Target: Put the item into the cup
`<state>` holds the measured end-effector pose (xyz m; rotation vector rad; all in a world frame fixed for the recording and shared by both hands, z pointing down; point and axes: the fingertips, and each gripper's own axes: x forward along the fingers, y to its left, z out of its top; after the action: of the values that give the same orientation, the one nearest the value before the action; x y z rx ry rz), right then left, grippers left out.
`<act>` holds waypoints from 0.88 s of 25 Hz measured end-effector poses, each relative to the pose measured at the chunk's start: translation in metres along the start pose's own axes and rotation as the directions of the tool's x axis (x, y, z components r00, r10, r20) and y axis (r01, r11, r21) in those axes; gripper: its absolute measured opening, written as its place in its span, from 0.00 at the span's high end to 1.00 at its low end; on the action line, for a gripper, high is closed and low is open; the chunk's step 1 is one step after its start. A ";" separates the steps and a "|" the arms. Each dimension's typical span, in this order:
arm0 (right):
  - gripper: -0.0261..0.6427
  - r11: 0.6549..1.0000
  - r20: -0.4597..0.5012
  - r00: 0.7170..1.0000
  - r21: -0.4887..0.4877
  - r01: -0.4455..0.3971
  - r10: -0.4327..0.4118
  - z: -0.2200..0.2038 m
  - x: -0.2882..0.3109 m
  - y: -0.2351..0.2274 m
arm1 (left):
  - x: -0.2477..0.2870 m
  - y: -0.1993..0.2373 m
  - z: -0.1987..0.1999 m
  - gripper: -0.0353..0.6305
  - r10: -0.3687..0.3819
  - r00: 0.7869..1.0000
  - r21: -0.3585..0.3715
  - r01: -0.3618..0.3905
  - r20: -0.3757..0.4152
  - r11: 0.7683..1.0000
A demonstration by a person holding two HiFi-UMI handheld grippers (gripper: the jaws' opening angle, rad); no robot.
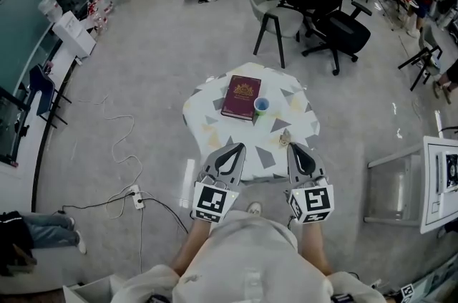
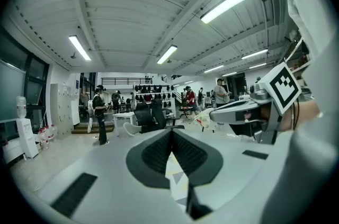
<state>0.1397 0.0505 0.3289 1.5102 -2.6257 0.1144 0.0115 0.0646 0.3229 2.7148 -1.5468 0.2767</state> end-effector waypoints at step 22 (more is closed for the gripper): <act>0.95 1.000 -0.007 1.000 0.009 0.011 -0.011 0.002 0.054 -0.030 | 0.062 0.041 0.006 0.93 0.005 1.000 -0.010 -0.005 0.022 1.000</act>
<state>0.1384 -0.0113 0.3349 1.5238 -2.6152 0.1299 0.0078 -0.0101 0.3236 2.7161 -1.5563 0.2385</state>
